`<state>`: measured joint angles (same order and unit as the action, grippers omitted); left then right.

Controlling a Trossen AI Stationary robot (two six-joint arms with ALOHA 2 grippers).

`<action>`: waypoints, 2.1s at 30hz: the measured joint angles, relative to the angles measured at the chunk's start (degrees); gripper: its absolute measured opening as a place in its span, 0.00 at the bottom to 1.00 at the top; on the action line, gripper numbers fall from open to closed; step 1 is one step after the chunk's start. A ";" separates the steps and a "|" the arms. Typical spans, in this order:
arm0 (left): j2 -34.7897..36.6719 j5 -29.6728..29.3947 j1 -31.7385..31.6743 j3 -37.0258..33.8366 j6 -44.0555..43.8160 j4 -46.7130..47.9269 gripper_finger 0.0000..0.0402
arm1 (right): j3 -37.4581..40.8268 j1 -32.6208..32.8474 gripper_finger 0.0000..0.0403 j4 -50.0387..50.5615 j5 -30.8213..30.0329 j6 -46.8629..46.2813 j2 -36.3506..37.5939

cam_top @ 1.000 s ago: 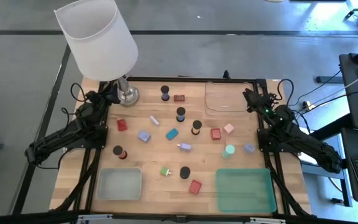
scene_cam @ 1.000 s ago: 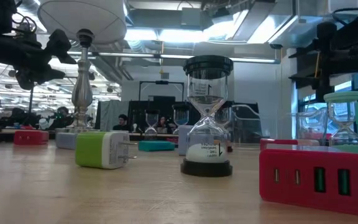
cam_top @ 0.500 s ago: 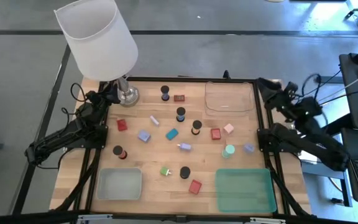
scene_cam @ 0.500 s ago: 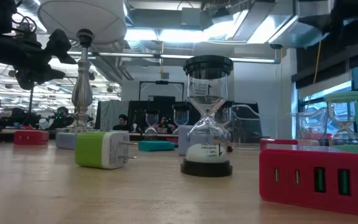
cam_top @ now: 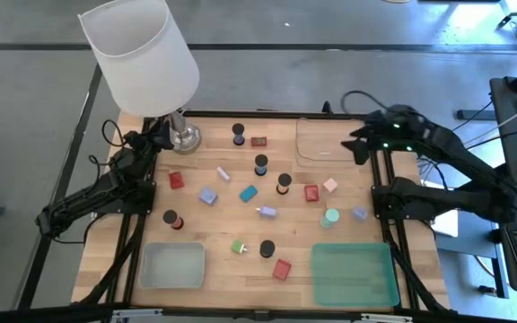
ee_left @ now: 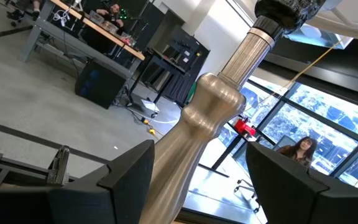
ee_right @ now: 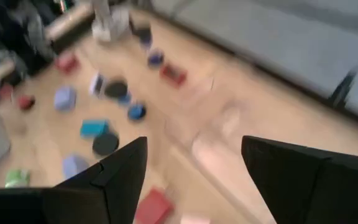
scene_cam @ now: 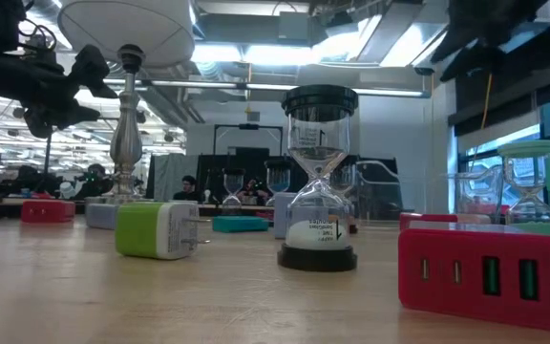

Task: Pick & Place Office items
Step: Put the pink charger adapter into the transparent bin

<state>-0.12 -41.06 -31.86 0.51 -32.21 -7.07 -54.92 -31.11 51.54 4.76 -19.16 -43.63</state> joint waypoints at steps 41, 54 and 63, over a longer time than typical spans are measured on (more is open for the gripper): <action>-0.02 0.00 0.00 0.00 0.00 0.00 0.62 | -0.22 25.90 0.66 8.89 -9.02 51.58 -38.39; -0.02 0.00 0.00 0.00 0.00 0.00 0.62 | 4.80 25.97 0.66 6.22 -11.40 52.63 -42.47; -0.02 0.00 -0.02 0.00 0.00 -0.01 0.62 | 11.93 25.97 0.66 -3.75 -12.03 54.33 -42.52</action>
<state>-0.14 -41.06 -31.88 0.51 -32.21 -7.08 -42.99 -5.15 47.79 -7.27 35.17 -86.15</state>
